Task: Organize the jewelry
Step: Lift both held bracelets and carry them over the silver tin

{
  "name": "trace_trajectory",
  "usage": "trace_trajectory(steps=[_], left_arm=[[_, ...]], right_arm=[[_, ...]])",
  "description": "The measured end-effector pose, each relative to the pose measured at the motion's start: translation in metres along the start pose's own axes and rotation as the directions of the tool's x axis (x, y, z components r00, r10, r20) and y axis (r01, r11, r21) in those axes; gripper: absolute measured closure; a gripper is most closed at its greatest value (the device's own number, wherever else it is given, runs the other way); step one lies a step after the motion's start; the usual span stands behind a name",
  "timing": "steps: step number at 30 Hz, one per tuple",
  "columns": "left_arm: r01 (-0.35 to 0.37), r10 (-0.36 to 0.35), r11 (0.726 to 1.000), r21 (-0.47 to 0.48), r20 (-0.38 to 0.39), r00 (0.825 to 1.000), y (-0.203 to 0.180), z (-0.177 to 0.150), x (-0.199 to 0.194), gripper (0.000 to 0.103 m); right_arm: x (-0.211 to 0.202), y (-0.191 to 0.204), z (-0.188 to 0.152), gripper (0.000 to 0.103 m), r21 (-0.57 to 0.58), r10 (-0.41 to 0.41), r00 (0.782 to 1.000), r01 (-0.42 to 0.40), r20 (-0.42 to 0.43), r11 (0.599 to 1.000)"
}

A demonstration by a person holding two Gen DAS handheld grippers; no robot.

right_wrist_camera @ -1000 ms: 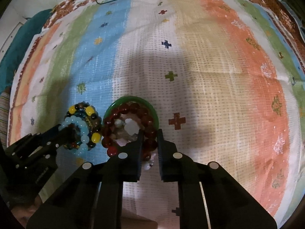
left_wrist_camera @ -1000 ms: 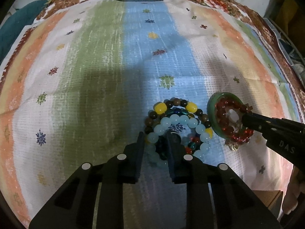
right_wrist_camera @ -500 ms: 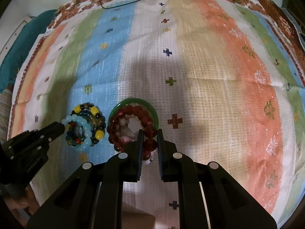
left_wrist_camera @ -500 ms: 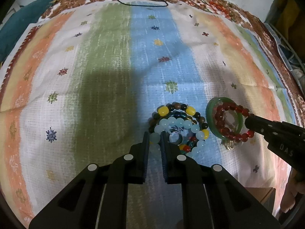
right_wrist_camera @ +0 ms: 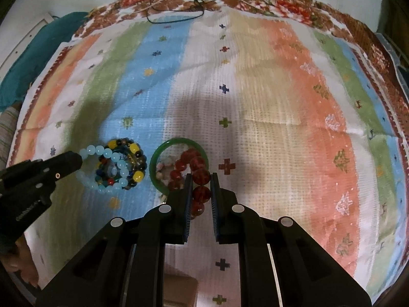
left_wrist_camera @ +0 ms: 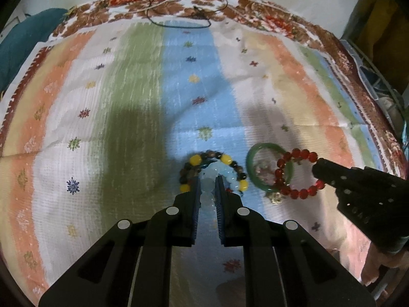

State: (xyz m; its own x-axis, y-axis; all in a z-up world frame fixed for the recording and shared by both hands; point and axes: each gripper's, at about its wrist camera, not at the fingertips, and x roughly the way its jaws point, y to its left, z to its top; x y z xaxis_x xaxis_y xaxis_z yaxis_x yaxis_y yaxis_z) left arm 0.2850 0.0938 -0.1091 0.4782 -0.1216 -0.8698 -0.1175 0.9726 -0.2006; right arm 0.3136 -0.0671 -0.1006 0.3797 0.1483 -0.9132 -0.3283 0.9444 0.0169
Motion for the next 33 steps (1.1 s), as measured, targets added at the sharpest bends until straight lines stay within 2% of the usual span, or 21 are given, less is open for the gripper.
trace_trajectory(steps=[6, 11, 27, 33], left_arm=[[-0.016, 0.016, 0.999, 0.035, 0.015, 1.0, -0.011, -0.002, -0.011, 0.092], [-0.027, 0.026, 0.998, 0.048, 0.018, 0.999, -0.015, -0.006, -0.017, 0.092], [-0.041, 0.04, 0.999, 0.01, 0.066, 0.997, -0.014, -0.017, -0.052, 0.092], [-0.053, 0.05, 0.998, 0.034, 0.092, 0.995, -0.021, -0.025, -0.067, 0.092]], right_arm=[[-0.014, 0.003, -0.006, 0.089, -0.034, -0.021, 0.999, 0.022, 0.038, 0.999], [-0.02, 0.002, -0.009, 0.089, -0.03, -0.006, 0.999, 0.008, 0.041, 1.0], [-0.051, 0.001, -0.03, 0.089, -0.031, 0.01, 0.996, -0.007, 0.092, 1.0], [-0.066, 0.002, -0.035, 0.089, -0.032, 0.024, 0.993, -0.021, 0.116, 0.999]])
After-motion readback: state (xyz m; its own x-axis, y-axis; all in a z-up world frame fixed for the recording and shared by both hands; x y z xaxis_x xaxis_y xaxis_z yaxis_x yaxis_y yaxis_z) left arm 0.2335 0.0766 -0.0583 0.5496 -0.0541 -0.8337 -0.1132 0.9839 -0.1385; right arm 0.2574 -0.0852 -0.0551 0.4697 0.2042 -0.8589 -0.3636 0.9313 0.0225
